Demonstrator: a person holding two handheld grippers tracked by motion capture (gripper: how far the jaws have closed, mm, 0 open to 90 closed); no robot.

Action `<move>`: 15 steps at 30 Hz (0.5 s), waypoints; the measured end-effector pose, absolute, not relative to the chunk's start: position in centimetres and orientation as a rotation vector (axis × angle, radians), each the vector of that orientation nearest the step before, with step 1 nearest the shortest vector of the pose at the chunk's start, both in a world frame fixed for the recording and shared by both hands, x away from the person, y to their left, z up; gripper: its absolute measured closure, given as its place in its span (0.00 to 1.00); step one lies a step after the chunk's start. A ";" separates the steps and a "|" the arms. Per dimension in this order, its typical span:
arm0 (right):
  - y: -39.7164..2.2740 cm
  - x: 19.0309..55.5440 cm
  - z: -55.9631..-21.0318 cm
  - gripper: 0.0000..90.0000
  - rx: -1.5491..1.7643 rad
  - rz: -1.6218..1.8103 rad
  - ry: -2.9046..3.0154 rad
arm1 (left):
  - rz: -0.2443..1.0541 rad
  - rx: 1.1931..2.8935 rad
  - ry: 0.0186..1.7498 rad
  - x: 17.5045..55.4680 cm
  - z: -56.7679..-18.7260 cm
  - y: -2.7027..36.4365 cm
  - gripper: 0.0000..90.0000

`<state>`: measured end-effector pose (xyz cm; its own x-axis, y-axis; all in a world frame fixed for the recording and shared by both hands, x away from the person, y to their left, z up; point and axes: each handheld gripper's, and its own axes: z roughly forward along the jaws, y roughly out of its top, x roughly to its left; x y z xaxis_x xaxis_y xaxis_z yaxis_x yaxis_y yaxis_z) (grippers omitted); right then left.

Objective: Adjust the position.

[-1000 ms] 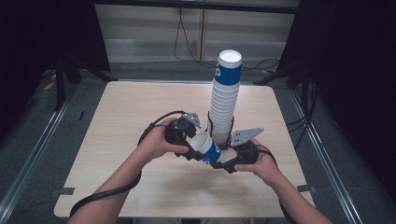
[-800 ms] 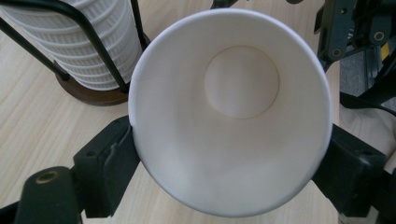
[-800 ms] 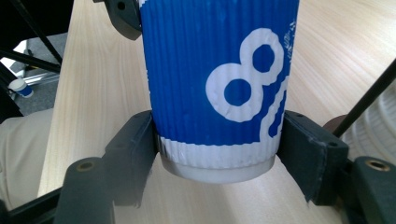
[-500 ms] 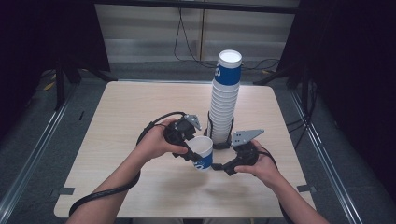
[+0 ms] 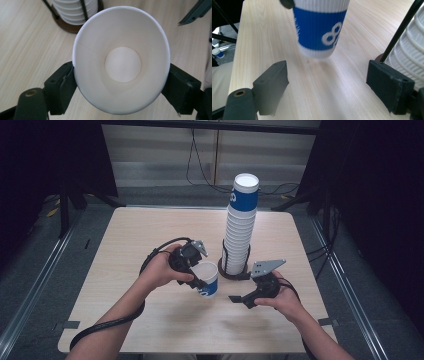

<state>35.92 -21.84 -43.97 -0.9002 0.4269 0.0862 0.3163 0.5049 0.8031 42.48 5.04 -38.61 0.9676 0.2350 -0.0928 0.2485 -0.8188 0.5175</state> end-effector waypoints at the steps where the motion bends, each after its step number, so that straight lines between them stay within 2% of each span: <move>1: -21.9 35.9 -44.0 0.19 0.652 1.355 2.616 | -0.026 2.572 0.339 42.6 -38.7 5.2 0.22; 15: -22.3 36.1 -44.2 0.18 0.672 1.340 2.617 | 0.013 2.582 0.440 43.6 -39.2 7.8 0.21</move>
<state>36.10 -22.29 -44.21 -0.8933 0.4407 0.0888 0.3297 0.5079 0.7959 43.57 7.83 -39.20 0.9472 0.3118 -0.0749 0.3069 -0.8141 0.4931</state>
